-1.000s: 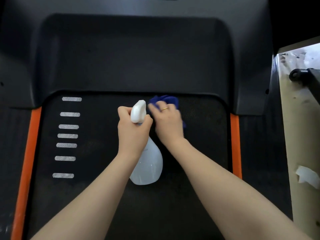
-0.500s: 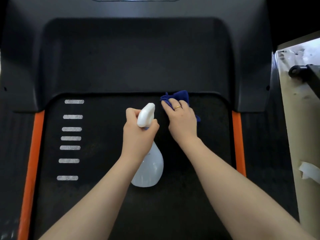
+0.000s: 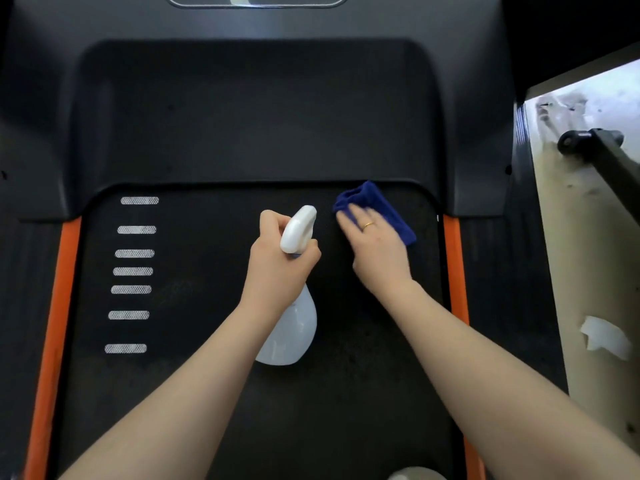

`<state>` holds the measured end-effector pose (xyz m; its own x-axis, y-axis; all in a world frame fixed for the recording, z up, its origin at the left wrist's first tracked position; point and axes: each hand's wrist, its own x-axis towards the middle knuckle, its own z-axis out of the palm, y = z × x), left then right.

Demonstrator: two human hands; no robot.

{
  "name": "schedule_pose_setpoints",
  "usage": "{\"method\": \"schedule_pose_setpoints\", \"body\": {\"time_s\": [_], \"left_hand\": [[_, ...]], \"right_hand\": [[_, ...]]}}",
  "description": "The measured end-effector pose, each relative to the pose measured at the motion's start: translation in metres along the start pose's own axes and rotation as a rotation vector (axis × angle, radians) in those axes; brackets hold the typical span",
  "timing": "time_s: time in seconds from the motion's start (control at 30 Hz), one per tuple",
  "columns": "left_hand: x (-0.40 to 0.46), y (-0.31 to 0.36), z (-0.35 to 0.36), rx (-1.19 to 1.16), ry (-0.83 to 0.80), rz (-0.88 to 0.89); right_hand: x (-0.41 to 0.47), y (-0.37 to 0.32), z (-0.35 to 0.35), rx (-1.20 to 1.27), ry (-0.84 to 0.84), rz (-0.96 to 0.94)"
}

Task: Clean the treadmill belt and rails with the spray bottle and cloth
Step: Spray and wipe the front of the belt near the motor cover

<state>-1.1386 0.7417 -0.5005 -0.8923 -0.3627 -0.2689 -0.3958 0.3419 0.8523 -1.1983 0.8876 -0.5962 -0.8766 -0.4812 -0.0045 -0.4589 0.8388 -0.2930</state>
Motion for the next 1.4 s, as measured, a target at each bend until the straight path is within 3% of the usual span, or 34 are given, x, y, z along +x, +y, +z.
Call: {"method": "schedule_pose_setpoints", "body": {"time_s": [0.07, 0.13, 0.17, 0.27, 0.3, 0.33, 0.43, 0.5, 0.53, 0.63, 0.7, 0.8, 0.9, 0.93, 1.0, 1.07, 1.17, 1.2, 1.3, 1.4], "left_hand": [[-0.002, 0.000, -0.002, 0.006, 0.005, -0.017], [-0.005, -0.002, -0.003, 0.007, 0.008, -0.029], [-0.006, -0.002, -0.003, 0.007, 0.008, -0.030], [-0.009, -0.003, 0.000, 0.009, -0.004, -0.028], [-0.010, -0.003, 0.002, 0.009, -0.022, -0.036], [-0.010, -0.003, 0.005, 0.014, -0.051, -0.048], [-0.018, -0.005, 0.013, 0.037, -0.143, -0.081], [-0.025, -0.007, 0.014, 0.039, -0.152, -0.094], [-0.029, -0.009, 0.014, 0.036, -0.136, -0.093], [-0.038, -0.015, 0.009, 0.043, -0.094, -0.085], [-0.042, -0.014, 0.009, 0.065, -0.112, -0.106], [-0.048, -0.011, 0.011, 0.073, -0.149, -0.115], [-0.053, -0.012, 0.010, 0.074, -0.163, -0.090], [-0.055, -0.013, 0.010, 0.071, -0.156, -0.086], [-0.057, -0.016, 0.008, 0.088, -0.169, -0.090], [-0.058, -0.019, 0.008, 0.114, -0.206, -0.120], [-0.063, -0.020, 0.013, 0.128, -0.247, -0.138], [-0.065, -0.018, 0.017, 0.137, -0.274, -0.122], [-0.066, -0.002, 0.036, 0.162, -0.372, -0.034], [-0.060, 0.020, 0.067, 0.191, -0.471, 0.066]], "right_hand": [[-0.006, 0.009, -0.006, -0.053, -0.102, -0.263], [-0.004, 0.034, -0.018, -0.160, -0.094, -0.437], [-0.003, 0.048, -0.024, -0.184, -0.068, -0.383], [-0.005, 0.060, -0.032, -0.155, -0.060, 0.102], [-0.009, 0.050, -0.030, -0.105, -0.079, 0.152], [-0.015, 0.038, -0.027, -0.044, -0.093, 0.101], [-0.046, 0.018, -0.014, 0.028, -0.235, -0.383], [-0.053, 0.029, -0.021, -0.005, -0.256, -0.564], [-0.052, 0.038, -0.022, -0.021, -0.216, -0.542], [-0.043, 0.041, -0.018, 0.009, -0.065, -0.071], [-0.053, 0.021, -0.017, 0.012, -0.044, 0.055], [-0.091, -0.004, -0.016, 0.005, -0.257, -0.220], [-0.097, 0.018, -0.021, -0.066, -0.247, -0.547], [-0.091, 0.030, -0.020, -0.104, -0.199, -0.505], [-0.083, 0.044, -0.024, -0.068, -0.100, -0.170], [-0.083, 0.044, -0.025, -0.032, -0.105, 0.102], [-0.094, 0.036, -0.034, 0.154, -0.286, 0.081], [-0.098, 0.036, -0.040, 0.280, -0.270, 0.096], [-0.110, 0.048, -0.068, 0.539, 0.065, 0.284], [-0.126, 0.076, -0.099, 0.564, 0.325, 0.465]]}}
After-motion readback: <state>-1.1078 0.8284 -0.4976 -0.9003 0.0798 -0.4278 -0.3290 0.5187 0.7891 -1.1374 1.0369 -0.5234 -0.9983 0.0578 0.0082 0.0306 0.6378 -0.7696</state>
